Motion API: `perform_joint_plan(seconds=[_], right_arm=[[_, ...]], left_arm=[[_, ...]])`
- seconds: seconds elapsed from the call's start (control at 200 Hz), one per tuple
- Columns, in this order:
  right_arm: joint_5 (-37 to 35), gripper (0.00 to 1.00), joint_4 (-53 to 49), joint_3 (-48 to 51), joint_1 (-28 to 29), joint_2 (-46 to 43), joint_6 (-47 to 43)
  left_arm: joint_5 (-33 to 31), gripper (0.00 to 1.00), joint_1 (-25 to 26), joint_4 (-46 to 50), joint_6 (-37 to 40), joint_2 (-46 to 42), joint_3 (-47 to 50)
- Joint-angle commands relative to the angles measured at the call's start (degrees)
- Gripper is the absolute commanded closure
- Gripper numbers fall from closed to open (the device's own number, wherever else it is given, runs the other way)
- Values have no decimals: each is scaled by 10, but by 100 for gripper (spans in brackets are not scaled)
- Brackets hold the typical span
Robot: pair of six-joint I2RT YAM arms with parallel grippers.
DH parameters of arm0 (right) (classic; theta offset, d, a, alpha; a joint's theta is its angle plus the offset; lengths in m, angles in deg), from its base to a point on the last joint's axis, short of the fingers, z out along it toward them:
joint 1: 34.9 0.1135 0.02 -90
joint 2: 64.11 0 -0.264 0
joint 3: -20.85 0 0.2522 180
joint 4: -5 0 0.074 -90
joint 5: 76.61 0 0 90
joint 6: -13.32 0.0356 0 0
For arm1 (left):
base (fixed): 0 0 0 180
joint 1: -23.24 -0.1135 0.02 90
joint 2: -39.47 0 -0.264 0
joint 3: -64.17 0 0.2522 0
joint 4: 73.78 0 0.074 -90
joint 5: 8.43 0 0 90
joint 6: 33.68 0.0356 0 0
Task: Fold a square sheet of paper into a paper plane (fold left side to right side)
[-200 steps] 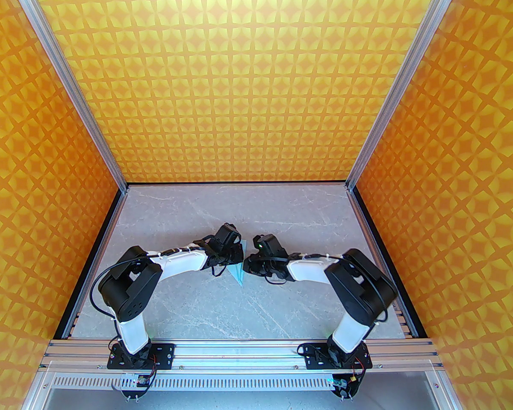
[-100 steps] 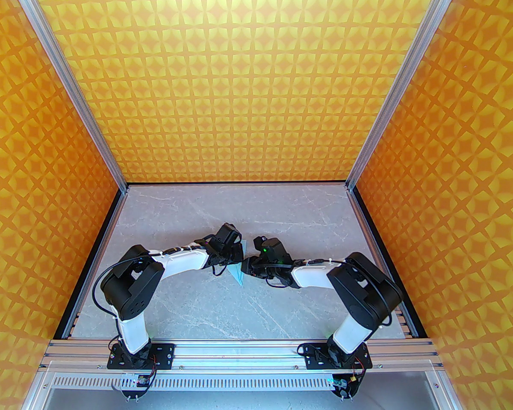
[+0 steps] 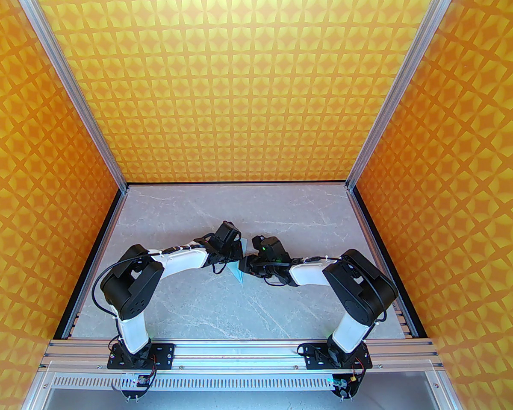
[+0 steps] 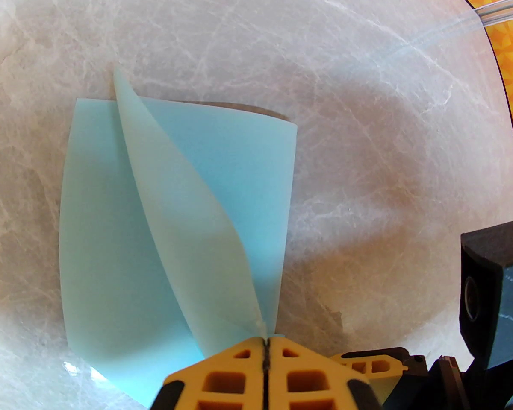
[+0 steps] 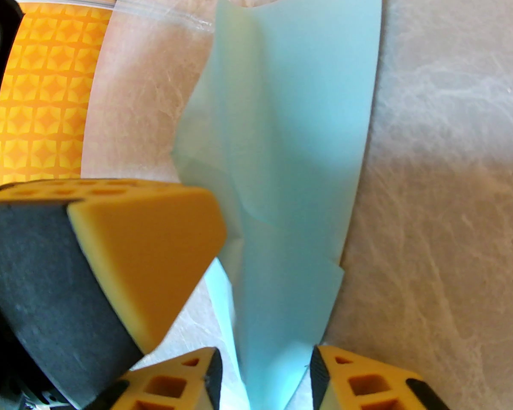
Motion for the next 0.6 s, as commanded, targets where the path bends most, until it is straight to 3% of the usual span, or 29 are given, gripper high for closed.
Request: perform_joint_plan(seconds=[0.0,0.25,0.49,0.595], right_arm=[[-3,61,40,4,5,18,14],[-36,76,-9,-4,5,34,7],[-47,79,-29,-5,5,35,-4],[-48,80,-35,-10,5,37,-6]], left_arm=[[9,94,9,14,-3,16,-11],[10,90,8,17,2,10,-9],[4,65,9,29,15,-17,-7],[-14,62,8,48,27,-46,-1]])
